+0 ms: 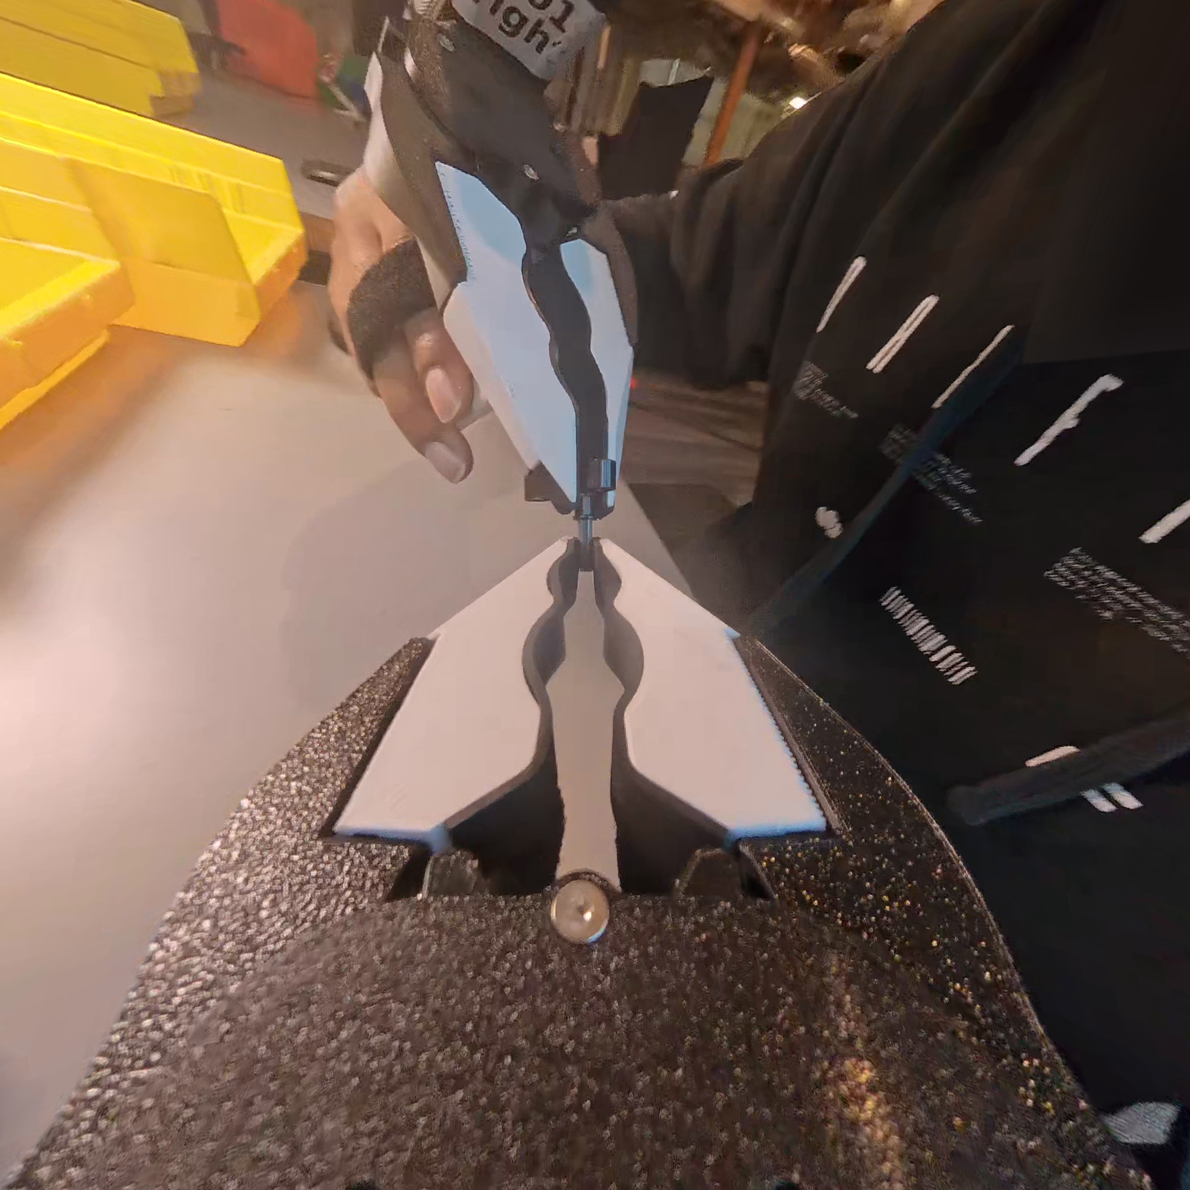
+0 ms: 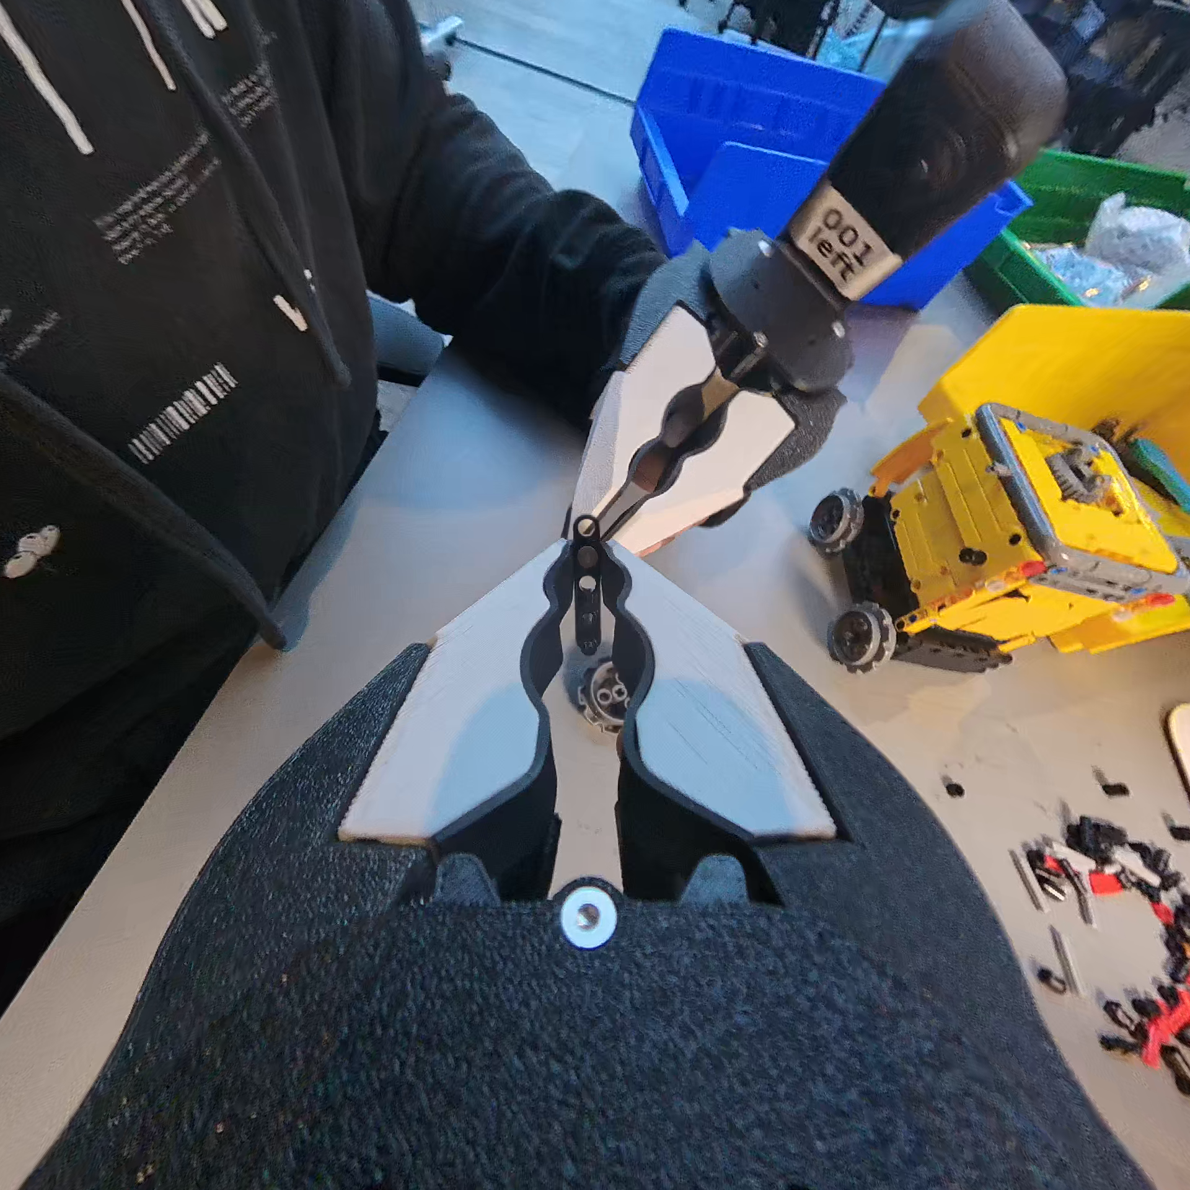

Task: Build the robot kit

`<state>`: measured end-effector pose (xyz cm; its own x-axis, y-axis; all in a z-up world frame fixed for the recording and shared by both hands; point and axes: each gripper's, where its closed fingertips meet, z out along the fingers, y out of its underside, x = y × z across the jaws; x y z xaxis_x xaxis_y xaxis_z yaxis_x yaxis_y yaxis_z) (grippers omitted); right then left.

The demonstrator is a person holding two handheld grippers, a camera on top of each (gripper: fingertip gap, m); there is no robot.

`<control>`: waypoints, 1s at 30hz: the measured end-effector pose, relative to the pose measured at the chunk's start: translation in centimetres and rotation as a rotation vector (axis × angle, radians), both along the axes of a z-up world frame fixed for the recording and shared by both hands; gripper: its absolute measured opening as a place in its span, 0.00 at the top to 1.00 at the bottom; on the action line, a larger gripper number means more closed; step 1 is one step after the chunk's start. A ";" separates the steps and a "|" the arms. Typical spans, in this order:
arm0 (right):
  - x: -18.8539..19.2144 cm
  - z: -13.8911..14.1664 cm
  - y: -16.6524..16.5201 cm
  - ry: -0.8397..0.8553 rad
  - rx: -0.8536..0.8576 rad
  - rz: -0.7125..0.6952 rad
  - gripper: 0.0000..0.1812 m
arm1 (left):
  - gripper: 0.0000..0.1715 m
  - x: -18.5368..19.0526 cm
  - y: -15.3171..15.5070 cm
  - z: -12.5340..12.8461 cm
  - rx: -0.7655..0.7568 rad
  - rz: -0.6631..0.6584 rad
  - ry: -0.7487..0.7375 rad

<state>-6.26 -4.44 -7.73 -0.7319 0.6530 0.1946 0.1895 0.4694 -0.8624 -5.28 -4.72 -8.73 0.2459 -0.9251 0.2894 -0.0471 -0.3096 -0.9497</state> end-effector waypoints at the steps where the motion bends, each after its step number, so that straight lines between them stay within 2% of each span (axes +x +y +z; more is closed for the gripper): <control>1: 0.2 0.1 -0.3 0.001 0.007 0.024 0.96 | 0.99 0.1 -0.3 0.2 -0.026 -0.031 -0.028; 8: 0.5 0.7 -1.2 -0.027 0.049 0.129 0.96 | 0.99 0.5 -1.3 1.0 -0.188 -0.179 -0.180; 11: 0.0 0.5 -0.2 -0.066 0.078 0.102 0.96 | 0.97 -0.2 -0.2 1.2 -0.176 -0.102 -0.188; 12: -0.1 0.3 0.3 -0.088 0.089 0.086 0.96 | 0.93 -0.6 0.3 1.2 -0.159 -0.061 -0.169; 14: -0.5 -0.7 1.2 -0.139 0.119 0.051 0.96 | 0.85 -1.7 1.2 0.7 -0.102 0.036 -0.079; 18: -0.8 -3.9 2.7 -0.277 0.229 0.003 0.96 | 0.86 -4.3 3.0 -1.3 -0.028 0.236 0.126; 23: -1.0 -7.0 3.5 -0.395 0.340 0.011 0.96 | 0.83 -3.8 3.2 -4.3 -0.034 0.249 0.327; 26: -1.3 -7.7 3.6 -0.433 0.378 0.019 0.96 | 0.75 -3.5 3.3 -6.3 -0.052 0.245 0.450; 30: -1.5 -8.2 3.5 -0.459 0.400 0.030 0.96 | 0.70 -3.8 3.4 -8.7 -0.021 0.236 0.628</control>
